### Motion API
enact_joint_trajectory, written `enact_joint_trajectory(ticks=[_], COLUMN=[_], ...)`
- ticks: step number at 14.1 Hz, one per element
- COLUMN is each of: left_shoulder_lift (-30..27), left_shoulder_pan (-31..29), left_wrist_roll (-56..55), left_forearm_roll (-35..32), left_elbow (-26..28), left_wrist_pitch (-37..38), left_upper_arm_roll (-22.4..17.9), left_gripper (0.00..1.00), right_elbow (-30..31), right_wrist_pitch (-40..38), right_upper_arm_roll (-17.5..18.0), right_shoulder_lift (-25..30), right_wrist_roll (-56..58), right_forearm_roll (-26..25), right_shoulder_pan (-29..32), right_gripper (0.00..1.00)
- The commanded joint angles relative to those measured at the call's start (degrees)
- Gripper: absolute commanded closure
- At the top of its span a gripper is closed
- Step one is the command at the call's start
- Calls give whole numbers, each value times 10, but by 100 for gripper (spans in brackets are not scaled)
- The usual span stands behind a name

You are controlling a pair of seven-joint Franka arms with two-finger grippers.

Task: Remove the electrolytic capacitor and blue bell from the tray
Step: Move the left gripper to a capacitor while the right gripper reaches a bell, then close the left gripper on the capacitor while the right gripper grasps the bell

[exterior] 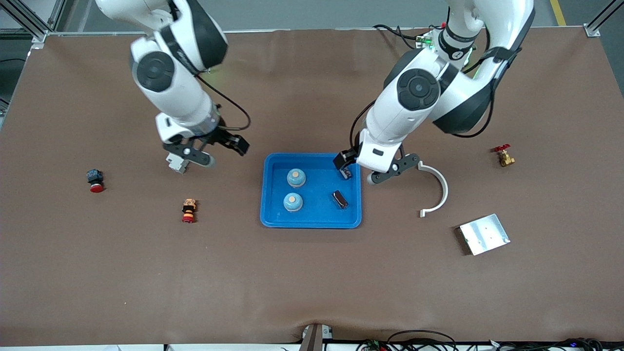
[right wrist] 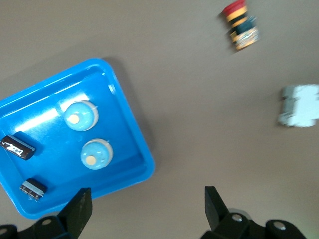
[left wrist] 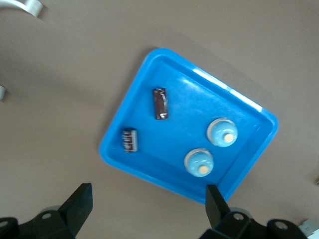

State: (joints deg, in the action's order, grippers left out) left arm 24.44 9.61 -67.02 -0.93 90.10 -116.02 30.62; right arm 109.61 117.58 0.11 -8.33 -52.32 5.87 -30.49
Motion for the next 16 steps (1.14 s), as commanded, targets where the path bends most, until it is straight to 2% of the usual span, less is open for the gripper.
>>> enact_joint_trajectory(ticks=[1,3,8,11,14,16], left_shoulder_lift=[46,82,160,172,214,228], left_shoulder_pan=[19,23,36,37,38,47], left_wrist_roll=[-43,-62,-122,-129,-142,-155], left_forearm_roll=[-14,-49,-193,-196,-196,-196], left_elbow=[-15,-15,-15,-16,-60,-77], left_wrist_pitch=[-39,-54,-125,-176,-201,-201], left_upper_arm_roll=[-2,-2,-6,-17,-21,-35], left_gripper=[0,0,0,0,0,0], right_elbow=[-6,-5,-4,-4,-4,-4], right_wrist_pitch=[38,65,122,150,181,201], right_upper_arm_roll=[-6,-7,-7,-8,-8,-8], right_shoulder_lift=[-38,-55,-82,-106,-135,-154], right_wrist_roll=[-76,-98,-140,-157,-217,-239], right_forearm_roll=[8,6,1,-5,-62,-81], right_shoulder_pan=[-33,-58,-83,-102,-119,-122], right_gripper=[0,0,0,0,0,0])
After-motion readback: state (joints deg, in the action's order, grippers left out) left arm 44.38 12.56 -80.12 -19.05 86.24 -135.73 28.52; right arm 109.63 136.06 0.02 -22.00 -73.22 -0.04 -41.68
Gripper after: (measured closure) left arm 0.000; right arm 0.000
